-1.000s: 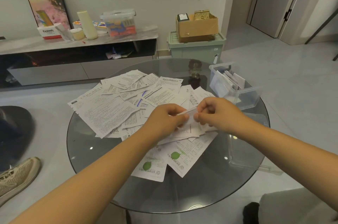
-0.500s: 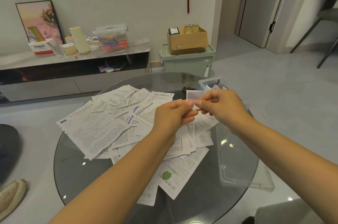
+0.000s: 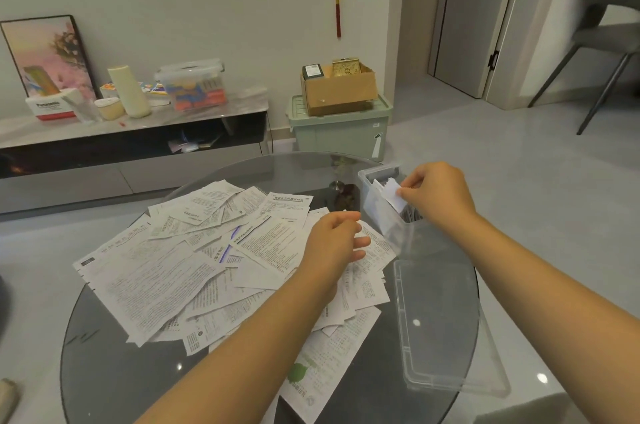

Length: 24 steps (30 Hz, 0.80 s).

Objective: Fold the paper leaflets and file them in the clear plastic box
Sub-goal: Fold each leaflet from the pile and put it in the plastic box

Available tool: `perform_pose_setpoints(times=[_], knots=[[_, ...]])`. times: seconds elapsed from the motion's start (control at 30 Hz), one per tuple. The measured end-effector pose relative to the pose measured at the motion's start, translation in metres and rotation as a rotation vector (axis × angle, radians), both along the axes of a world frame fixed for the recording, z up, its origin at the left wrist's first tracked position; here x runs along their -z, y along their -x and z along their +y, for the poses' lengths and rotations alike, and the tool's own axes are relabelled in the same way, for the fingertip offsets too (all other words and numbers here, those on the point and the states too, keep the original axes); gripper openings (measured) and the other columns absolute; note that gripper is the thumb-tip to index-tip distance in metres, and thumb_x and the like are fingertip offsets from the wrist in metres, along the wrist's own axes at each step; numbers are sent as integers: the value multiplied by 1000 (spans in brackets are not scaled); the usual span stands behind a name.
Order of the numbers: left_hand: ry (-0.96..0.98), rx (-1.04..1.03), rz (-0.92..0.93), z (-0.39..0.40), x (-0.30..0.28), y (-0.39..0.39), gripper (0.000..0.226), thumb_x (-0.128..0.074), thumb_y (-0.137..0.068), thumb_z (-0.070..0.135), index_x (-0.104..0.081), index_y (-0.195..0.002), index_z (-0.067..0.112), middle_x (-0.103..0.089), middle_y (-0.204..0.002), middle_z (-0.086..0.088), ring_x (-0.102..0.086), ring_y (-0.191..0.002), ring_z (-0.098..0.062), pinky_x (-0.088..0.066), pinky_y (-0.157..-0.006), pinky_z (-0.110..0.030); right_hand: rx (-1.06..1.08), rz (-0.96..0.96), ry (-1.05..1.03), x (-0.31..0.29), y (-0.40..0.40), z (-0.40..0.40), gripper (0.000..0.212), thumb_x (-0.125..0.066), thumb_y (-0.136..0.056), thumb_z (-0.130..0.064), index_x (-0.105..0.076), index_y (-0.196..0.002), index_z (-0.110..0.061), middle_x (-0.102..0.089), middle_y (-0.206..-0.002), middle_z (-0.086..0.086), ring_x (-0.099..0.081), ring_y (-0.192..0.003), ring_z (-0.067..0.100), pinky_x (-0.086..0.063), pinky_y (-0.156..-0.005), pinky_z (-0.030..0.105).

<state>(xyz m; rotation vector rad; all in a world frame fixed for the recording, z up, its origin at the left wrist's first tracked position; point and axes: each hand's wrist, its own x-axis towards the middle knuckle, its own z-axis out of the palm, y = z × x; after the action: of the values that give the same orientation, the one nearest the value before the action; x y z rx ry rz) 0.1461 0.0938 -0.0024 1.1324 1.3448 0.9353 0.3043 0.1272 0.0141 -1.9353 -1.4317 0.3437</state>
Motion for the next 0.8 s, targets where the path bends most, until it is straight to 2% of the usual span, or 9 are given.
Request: perform_pose_setpoints(times=[0.1, 0.23, 0.33, 0.53, 0.7, 0.8], knots=[[17, 0, 16, -1, 4, 0, 21, -45, -98, 15, -60, -112, 21, -61, -113, 0, -66, -89, -12, -56, -77, -24, 11, 1, 19, 2, 2, 6, 16, -68, -80, -10, -65, -64, -10, -69, -78, 9, -62, -76, 26, -44, -62, 27], [14, -2, 33, -2, 5, 2, 21, -44, -97, 14, -60, -109, 22, -61, -110, 1, -66, -88, -11, -55, -74, -22, 60, 42, 14, -1, 3, 12, 13, -63, -79, -7, -68, -68, -3, -70, -77, 14, -64, -74, 28, -44, -59, 27], [23, 1, 41, -2, 6, 3, 23, -44, -97, 13, -61, -112, 20, -62, -110, 1, -66, -88, -11, -55, -75, -22, 80, 93, -4, -5, 4, 13, 17, -59, -78, -5, -62, -62, -10, -67, -71, 11, -64, -73, 28, -46, -58, 27], [35, -4, 45, -4, 4, 3, 23, -45, -97, 14, -61, -113, 20, -62, -111, 0, -66, -88, -13, -55, -77, -24, 77, 26, 1, 0, 6, 14, 9, -59, -80, -7, -65, -75, -3, -69, -79, 18, -64, -79, 32, -50, -66, 31], [49, -4, 48, -4, 4, 6, 23, -46, -97, 12, -61, -111, 20, -62, -109, 0, -66, -86, -12, -55, -76, -24, 77, 127, -31, -2, 4, 17, 13, -58, -78, -8, -66, -76, 2, -66, -69, 14, -56, -64, 25, -45, -56, 26], [47, 7, 52, -4, 4, 8, 24, -45, -96, 12, -61, -112, 20, -62, -108, 1, -65, -86, -11, -55, -74, -22, 66, 112, -10, 2, 4, 19, 10, -56, -78, -6, -64, -74, -1, -67, -69, 14, -63, -70, 30, -52, -62, 34]])
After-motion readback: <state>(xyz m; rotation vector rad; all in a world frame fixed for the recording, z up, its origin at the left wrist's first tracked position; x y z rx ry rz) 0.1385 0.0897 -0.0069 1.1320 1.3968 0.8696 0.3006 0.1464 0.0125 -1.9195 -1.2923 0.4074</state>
